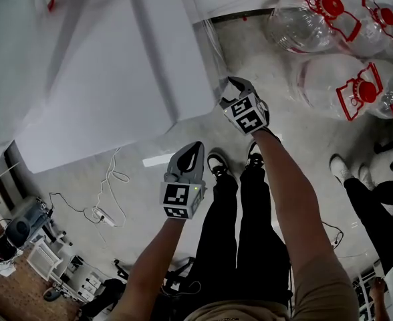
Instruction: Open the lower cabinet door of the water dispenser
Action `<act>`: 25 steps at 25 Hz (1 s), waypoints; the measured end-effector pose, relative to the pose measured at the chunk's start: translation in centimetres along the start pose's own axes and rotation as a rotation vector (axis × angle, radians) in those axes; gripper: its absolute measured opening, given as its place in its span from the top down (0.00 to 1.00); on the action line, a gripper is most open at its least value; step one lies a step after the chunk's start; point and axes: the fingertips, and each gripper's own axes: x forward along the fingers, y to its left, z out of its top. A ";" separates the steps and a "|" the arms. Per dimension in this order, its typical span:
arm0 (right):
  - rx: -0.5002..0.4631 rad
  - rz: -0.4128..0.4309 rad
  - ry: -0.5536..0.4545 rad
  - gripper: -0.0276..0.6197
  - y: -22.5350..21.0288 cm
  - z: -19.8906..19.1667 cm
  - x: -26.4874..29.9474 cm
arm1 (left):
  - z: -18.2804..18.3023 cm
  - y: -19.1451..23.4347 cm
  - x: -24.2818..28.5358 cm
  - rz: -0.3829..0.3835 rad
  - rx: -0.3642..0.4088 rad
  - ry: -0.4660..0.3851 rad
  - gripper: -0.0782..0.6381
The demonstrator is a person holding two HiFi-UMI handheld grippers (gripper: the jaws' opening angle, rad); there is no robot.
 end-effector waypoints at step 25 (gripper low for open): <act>-0.022 0.091 0.242 0.71 12.7 -8.6 -5.1 | -1.5 -0.6 -5.4 0.018 -0.048 -0.010 0.89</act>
